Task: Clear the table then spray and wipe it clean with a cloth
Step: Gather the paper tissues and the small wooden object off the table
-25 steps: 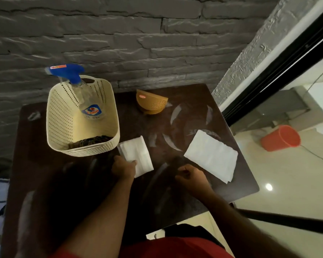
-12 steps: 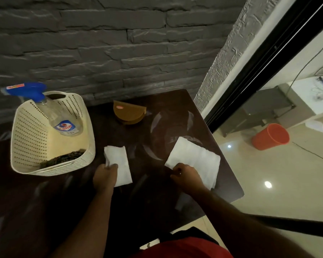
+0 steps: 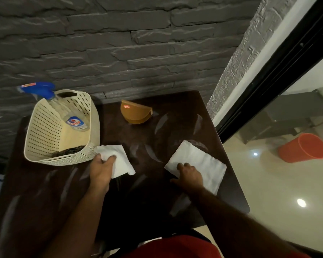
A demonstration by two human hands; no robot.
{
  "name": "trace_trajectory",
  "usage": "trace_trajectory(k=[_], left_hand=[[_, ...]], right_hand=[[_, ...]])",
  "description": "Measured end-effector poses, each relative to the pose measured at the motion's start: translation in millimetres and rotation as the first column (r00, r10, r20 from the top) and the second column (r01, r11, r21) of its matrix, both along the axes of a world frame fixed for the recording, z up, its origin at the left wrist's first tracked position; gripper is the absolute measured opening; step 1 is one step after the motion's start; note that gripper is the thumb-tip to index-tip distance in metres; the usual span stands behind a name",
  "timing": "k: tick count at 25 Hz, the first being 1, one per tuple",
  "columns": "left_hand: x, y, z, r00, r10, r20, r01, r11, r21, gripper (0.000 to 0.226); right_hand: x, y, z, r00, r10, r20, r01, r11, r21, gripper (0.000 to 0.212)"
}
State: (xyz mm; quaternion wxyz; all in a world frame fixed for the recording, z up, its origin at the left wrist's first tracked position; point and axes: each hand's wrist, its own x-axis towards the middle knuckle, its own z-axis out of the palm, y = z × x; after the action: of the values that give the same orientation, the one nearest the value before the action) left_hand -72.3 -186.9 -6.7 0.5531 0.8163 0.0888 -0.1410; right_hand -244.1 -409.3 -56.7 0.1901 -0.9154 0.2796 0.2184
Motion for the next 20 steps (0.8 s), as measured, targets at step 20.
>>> trace_trajectory(k=[20], left_hand=[[1.3,81.6,33.7,0.997,0.077,-0.016,-0.078,0.994,-0.071,0.025]], right_hand=[[80.8,121.7,-4.1,0.696,0.626,0.351,-0.634,0.766,-0.11,0.026]])
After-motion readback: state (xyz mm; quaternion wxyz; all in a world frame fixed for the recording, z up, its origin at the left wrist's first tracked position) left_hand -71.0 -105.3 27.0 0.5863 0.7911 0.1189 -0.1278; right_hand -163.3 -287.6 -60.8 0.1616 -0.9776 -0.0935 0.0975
